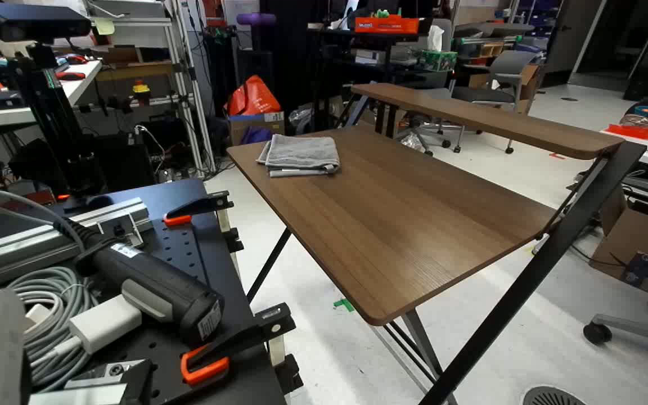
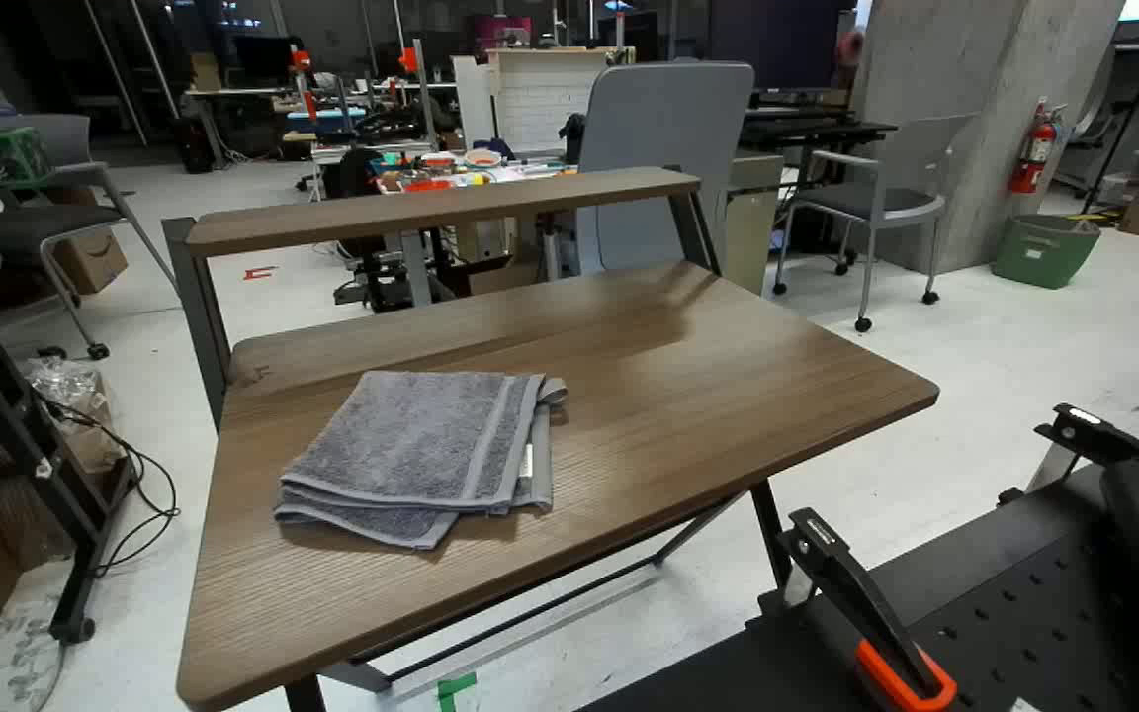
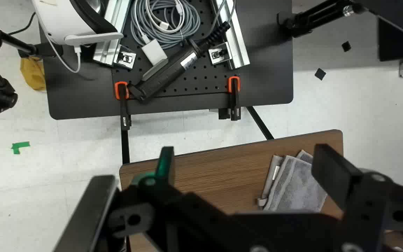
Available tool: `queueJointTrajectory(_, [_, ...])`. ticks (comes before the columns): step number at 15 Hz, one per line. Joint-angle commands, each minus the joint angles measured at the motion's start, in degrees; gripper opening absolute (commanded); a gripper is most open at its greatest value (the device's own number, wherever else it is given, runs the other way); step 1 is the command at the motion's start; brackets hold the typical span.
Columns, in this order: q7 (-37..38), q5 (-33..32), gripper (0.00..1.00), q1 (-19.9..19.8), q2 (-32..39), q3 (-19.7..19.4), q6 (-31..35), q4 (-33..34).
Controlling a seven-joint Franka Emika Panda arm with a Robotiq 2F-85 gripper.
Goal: Move the cloth
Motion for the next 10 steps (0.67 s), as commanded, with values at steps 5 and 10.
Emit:
queueJointTrajectory(5, [-0.6,0.4,1.00,-1.6,0.2,1.2,-0.2,0.3])
queueJointTrajectory(10, [4.1,-1.7,1.00,-0.1,5.3,6.9,6.3,-2.8])
